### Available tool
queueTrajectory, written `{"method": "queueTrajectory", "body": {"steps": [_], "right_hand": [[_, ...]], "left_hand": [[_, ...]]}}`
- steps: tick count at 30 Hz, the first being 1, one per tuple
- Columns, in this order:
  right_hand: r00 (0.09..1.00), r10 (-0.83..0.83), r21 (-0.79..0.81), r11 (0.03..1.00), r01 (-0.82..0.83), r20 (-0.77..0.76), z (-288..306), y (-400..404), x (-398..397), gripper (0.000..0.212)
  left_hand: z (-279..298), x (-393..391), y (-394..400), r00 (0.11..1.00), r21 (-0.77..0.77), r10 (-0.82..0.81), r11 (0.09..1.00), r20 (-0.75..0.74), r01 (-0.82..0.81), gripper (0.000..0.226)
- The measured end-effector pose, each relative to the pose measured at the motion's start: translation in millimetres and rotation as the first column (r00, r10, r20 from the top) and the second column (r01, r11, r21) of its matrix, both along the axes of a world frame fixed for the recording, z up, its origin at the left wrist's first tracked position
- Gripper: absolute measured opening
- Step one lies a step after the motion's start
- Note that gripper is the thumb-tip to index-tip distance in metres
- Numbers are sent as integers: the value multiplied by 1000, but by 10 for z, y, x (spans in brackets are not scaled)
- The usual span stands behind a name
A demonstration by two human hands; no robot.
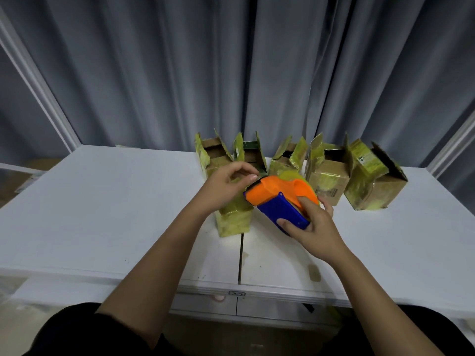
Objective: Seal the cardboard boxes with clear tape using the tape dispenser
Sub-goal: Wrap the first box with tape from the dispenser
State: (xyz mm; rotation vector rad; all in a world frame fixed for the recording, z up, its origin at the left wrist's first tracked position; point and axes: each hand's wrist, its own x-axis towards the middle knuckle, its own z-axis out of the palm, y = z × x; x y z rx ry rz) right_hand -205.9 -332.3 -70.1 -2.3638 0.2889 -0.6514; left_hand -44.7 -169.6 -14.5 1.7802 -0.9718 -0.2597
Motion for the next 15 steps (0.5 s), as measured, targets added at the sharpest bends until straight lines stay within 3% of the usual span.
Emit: {"method": "queueTrajectory", "body": {"steps": [5, 11, 15], "right_hand": [[986, 77, 157, 986, -54, -145, 96, 96, 16, 37], [978, 144, 446, 893, -63, -150, 112, 147, 36, 31], [969, 191, 529, 845, -80, -157, 135, 160, 7, 46]], "left_hand": [[16, 6, -53, 989, 7, 134, 991, 68, -135, 6], [11, 44, -141, 963, 90, 229, 966, 144, -244, 10], [32, 84, -159, 967, 101, 232, 965, 103, -242, 21]]}}
